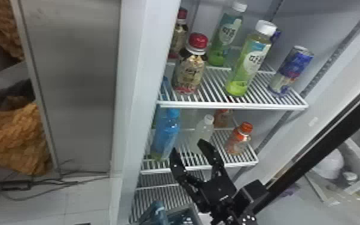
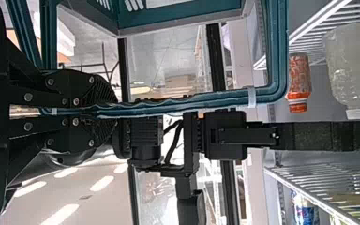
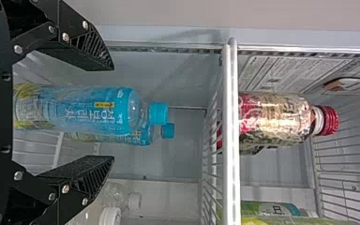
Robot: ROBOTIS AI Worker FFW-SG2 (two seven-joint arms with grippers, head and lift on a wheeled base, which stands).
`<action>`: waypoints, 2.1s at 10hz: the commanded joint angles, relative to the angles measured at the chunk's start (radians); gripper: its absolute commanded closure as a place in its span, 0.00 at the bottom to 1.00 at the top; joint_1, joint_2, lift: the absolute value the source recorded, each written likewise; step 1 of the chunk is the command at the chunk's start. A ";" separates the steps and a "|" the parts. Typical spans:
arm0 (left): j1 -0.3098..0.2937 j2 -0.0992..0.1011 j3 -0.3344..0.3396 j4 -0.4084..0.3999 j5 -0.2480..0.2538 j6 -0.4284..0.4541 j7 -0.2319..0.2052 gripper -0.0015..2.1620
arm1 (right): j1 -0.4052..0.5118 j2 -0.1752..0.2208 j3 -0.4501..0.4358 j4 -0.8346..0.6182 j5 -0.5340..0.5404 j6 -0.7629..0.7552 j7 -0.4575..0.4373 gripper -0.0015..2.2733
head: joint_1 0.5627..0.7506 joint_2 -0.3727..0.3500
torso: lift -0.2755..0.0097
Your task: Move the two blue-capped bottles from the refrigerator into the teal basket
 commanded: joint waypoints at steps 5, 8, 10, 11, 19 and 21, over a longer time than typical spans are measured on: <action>-0.014 0.009 -0.017 0.000 0.011 0.029 0.011 0.51 | -0.036 -0.005 0.024 0.037 -0.004 -0.002 0.000 0.16 | 0.70 0.03 | 0.43; -0.014 0.010 -0.018 0.000 0.014 0.025 0.011 0.51 | -0.065 -0.007 0.039 0.071 -0.006 -0.002 -0.006 0.16 | 0.70 0.03 | 0.43; -0.014 0.009 -0.017 0.000 0.017 0.020 0.011 0.51 | -0.085 -0.007 0.048 0.096 -0.003 -0.002 -0.011 0.16 | 0.70 0.03 | 0.43; -0.011 0.009 -0.017 0.000 0.017 0.017 0.011 0.51 | -0.107 -0.008 0.056 0.118 -0.003 -0.002 -0.012 0.16 | 0.70 0.03 | 0.43; -0.011 0.006 -0.017 0.000 0.020 0.002 0.009 0.51 | -0.284 -0.008 0.101 0.287 -0.010 -0.032 -0.048 0.16 | 0.70 0.03 | 0.43; -0.011 0.006 -0.017 0.000 0.022 -0.002 0.008 0.51 | -0.330 -0.016 0.131 0.327 -0.026 -0.032 -0.058 0.16 | 0.70 0.03 | 0.43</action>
